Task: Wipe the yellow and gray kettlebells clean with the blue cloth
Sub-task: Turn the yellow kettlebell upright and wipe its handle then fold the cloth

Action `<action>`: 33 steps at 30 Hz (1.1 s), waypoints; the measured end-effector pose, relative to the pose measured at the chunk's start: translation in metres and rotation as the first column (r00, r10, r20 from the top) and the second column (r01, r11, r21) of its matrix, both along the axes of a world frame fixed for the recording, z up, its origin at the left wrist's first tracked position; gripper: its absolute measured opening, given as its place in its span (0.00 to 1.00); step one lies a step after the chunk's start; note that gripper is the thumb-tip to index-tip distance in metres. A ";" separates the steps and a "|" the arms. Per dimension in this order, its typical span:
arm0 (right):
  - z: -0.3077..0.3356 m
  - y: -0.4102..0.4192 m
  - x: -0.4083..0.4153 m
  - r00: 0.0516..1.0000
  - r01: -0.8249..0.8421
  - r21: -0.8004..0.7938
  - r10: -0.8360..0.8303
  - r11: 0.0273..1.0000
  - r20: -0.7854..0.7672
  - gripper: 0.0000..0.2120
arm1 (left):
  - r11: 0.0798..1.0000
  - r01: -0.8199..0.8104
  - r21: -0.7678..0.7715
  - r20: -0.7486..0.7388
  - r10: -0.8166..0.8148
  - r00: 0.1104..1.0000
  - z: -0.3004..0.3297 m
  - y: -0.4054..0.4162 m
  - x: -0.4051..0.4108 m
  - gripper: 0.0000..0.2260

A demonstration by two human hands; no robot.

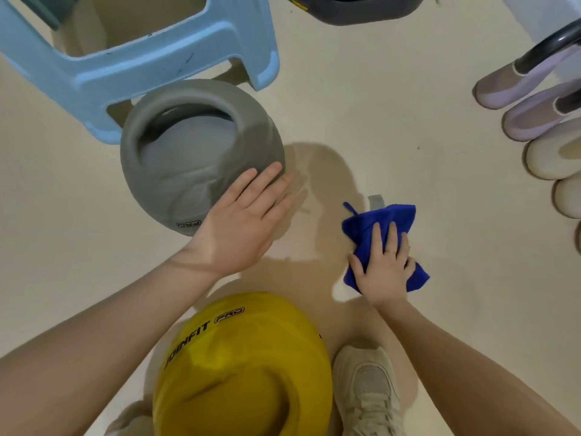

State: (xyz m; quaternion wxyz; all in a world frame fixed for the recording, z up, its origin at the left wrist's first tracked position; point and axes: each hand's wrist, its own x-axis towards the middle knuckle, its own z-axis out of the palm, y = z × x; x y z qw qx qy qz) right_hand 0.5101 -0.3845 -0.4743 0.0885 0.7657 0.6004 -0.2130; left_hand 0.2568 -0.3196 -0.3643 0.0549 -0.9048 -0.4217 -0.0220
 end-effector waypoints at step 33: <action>0.125 -0.099 -0.066 0.385 0.617 -0.560 -0.833 0.553 -0.398 0.21 | -0.371 0.156 -0.916 -0.219 0.784 0.580 0.000 -0.145 -0.119 0.29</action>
